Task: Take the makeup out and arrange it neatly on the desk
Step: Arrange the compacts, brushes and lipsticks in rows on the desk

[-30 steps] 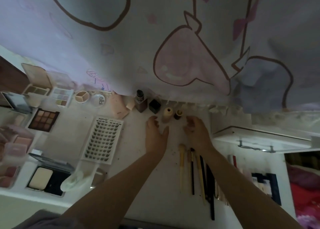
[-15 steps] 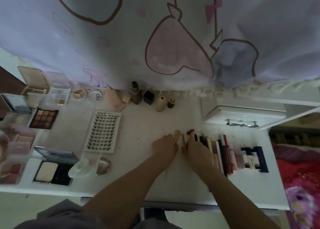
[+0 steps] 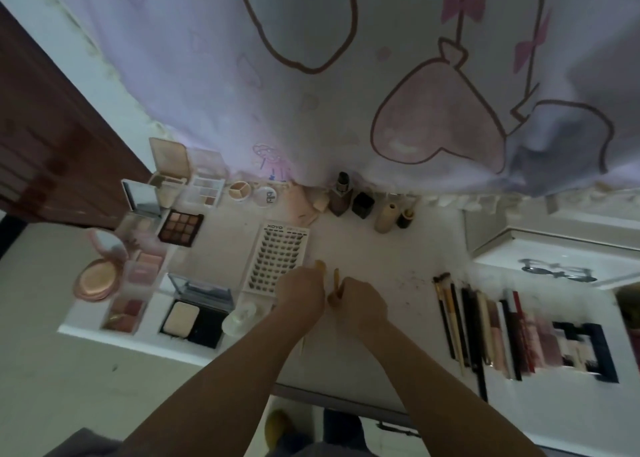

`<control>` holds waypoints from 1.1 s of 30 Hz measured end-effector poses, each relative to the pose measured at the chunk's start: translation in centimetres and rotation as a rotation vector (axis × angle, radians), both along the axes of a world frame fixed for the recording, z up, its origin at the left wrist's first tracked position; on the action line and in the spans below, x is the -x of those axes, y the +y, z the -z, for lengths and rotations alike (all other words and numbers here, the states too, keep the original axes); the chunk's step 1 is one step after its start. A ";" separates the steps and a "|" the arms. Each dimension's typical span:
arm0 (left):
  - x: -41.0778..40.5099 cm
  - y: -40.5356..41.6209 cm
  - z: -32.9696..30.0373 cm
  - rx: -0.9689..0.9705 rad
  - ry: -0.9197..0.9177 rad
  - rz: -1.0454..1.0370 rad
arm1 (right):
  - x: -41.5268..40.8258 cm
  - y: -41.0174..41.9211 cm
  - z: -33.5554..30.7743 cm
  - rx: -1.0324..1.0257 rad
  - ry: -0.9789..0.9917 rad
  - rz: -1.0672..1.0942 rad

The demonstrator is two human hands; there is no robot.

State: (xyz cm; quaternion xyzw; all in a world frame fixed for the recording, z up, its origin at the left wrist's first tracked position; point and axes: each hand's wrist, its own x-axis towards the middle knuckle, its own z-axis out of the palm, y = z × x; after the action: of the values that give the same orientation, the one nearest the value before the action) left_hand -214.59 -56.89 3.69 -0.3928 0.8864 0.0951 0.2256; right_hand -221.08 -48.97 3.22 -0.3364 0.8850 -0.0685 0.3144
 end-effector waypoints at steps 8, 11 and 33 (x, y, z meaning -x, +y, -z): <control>-0.2 -0.6 0.2 -0.020 -0.001 0.027 | -0.6 0.4 0.6 -0.007 0.019 0.042; 0.9 0.1 -1.2 0.013 0.108 0.028 | 2.2 2.6 -0.4 0.040 0.038 0.095; 12.7 10.9 1.0 -0.204 0.033 0.095 | 12.7 11.8 1.0 -0.093 0.198 0.070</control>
State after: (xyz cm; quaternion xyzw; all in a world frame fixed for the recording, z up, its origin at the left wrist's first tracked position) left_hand -227.26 -46.00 2.68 -0.3235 0.8935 0.1804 0.2538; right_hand -233.75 -37.18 2.18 -0.2953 0.9253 -0.0048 0.2381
